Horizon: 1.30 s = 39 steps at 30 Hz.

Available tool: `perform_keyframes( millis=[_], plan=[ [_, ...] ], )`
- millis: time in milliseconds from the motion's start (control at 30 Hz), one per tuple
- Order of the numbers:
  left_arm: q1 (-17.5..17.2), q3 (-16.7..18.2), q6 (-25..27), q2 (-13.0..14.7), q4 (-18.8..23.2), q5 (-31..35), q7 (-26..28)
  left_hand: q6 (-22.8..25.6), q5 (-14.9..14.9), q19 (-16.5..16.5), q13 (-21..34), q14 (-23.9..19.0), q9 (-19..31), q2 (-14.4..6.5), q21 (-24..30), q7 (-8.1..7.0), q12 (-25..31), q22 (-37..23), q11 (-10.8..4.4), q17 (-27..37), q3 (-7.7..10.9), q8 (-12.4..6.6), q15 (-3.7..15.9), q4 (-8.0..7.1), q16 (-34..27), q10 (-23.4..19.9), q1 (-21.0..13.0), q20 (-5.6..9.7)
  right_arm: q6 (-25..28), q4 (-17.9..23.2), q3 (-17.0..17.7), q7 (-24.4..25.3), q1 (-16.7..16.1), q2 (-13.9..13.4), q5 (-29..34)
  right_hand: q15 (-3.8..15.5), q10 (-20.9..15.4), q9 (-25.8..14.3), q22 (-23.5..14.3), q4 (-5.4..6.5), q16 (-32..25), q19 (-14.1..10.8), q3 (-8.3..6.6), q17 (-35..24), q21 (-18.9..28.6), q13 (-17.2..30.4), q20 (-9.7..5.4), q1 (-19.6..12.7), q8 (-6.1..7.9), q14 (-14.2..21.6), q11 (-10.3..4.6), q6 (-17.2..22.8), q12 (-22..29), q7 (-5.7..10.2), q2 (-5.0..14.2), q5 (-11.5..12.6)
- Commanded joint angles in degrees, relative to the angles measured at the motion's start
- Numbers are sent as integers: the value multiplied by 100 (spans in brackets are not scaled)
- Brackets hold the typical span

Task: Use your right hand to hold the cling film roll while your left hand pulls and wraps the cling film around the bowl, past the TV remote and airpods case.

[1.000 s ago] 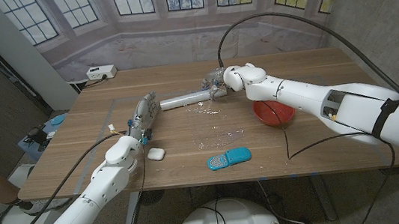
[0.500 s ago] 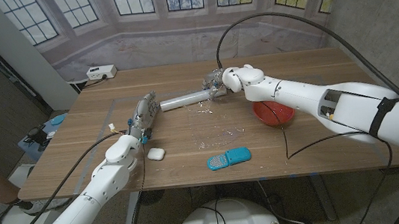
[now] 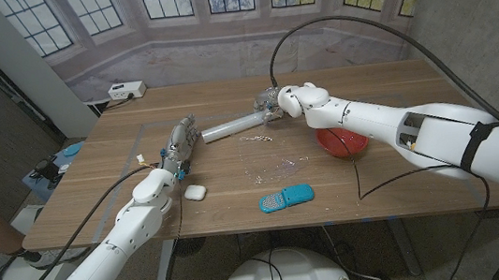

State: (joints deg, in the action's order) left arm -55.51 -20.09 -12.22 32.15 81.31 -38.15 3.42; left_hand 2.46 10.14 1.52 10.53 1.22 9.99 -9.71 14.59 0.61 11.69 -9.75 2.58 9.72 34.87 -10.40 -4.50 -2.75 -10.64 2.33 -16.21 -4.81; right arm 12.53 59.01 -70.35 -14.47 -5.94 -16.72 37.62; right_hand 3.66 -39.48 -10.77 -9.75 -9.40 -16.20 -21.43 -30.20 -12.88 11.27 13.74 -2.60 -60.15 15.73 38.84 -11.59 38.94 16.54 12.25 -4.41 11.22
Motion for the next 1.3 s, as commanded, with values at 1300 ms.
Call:
perform_keyframes(
  millis=[1300],
  plan=[
    [-128,-2,-10,13,107,-14,44,68,-12,-79,14,-114,15,31,-72,-24,27,-19,29,12,86,-17,-21,-14,9,-82,42,-28,652,1541,448,-242,-481,-703,190,992,-776,-61,-14,-25,-266,-546,222,-211,67,179,-546,-532,77,739,12,938,221,-36,62,-48]
  ],
)
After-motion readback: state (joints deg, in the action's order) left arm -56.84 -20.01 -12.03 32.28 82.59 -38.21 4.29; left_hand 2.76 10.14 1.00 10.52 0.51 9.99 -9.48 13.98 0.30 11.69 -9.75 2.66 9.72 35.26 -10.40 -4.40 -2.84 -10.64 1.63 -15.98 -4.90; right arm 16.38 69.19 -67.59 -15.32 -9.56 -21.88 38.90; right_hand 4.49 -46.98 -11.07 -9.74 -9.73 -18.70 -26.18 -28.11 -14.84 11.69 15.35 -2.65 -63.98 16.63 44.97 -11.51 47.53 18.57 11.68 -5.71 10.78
